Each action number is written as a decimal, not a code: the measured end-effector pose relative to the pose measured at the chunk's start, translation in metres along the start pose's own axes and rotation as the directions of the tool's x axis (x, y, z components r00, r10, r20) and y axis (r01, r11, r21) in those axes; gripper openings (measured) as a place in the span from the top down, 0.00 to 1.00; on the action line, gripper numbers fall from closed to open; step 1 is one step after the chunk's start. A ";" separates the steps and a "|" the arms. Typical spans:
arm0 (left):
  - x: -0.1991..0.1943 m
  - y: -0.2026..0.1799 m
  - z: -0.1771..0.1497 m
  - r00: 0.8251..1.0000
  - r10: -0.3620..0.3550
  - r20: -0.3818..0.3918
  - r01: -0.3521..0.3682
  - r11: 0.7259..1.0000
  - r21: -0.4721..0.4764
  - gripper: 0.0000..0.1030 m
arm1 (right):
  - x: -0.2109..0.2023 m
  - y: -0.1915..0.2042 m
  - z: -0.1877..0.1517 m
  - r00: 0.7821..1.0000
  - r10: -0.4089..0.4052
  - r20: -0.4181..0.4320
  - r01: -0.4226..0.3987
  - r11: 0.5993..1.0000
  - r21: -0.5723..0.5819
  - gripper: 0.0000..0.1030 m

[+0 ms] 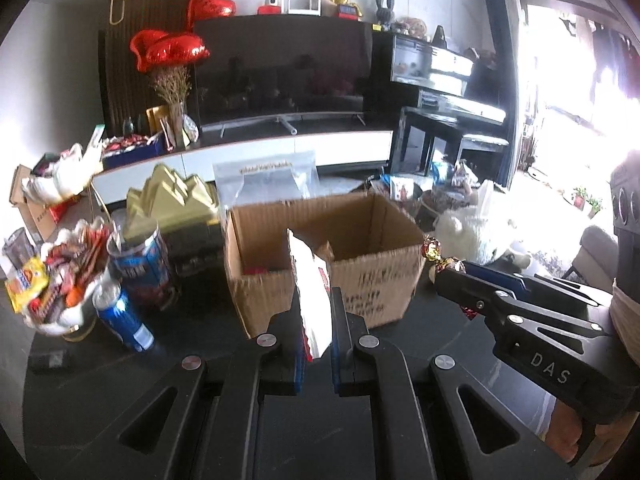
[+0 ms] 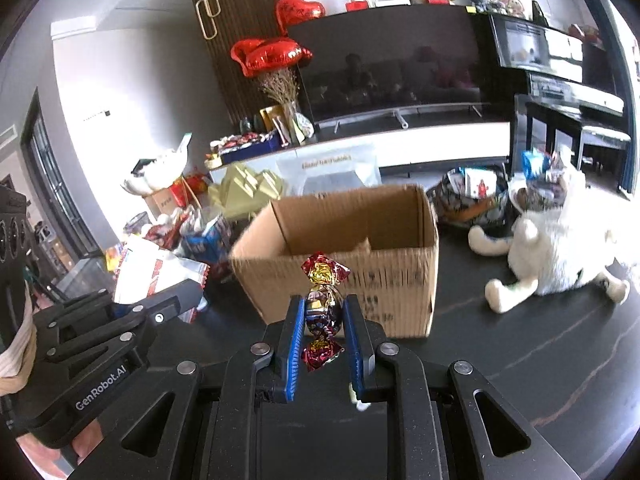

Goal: Organize snacks
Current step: 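Carry both held items over the box and open both tools, then withdraw both tools and move the right tool toward the small pale green candy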

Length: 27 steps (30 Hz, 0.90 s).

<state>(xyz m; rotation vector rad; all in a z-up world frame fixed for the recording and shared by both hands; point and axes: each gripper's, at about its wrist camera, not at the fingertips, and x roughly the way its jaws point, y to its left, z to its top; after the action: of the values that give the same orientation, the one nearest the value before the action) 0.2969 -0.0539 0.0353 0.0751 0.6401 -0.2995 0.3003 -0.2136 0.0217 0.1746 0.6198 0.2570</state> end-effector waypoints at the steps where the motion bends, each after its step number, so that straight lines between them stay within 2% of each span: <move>1: 0.000 0.001 0.005 1.000 -0.001 0.005 0.001 1.000 0.002 0.89 | 0.000 0.001 0.005 1.000 -0.002 0.006 0.002 1.000 -0.003 0.80; 12: 0.025 0.008 0.044 1.000 -0.010 -0.005 0.010 1.000 0.028 0.89 | 0.012 0.005 0.054 0.998 -0.043 0.046 0.046 0.997 -0.057 0.80; 24: 0.092 0.025 0.063 0.997 -0.005 -0.073 0.007 1.000 0.027 0.88 | 0.067 -0.004 0.070 0.997 -0.078 -0.009 0.077 0.992 -0.104 0.80; 25: 0.096 0.026 0.064 0.997 0.001 -0.079 0.001 1.000 0.021 0.87 | 0.071 -0.005 0.071 0.997 -0.081 -0.014 0.080 0.992 -0.102 0.80; 27: 0.101 0.029 0.065 0.996 0.016 -0.082 -0.015 1.000 0.015 0.66 | 0.079 -0.009 0.072 0.995 -0.096 -0.014 0.095 0.991 -0.099 0.79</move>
<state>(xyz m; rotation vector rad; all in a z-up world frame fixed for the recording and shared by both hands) 0.4196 -0.0625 0.0266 0.1062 0.7190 -0.2868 0.4065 -0.2056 0.0335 0.0481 0.6306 0.1961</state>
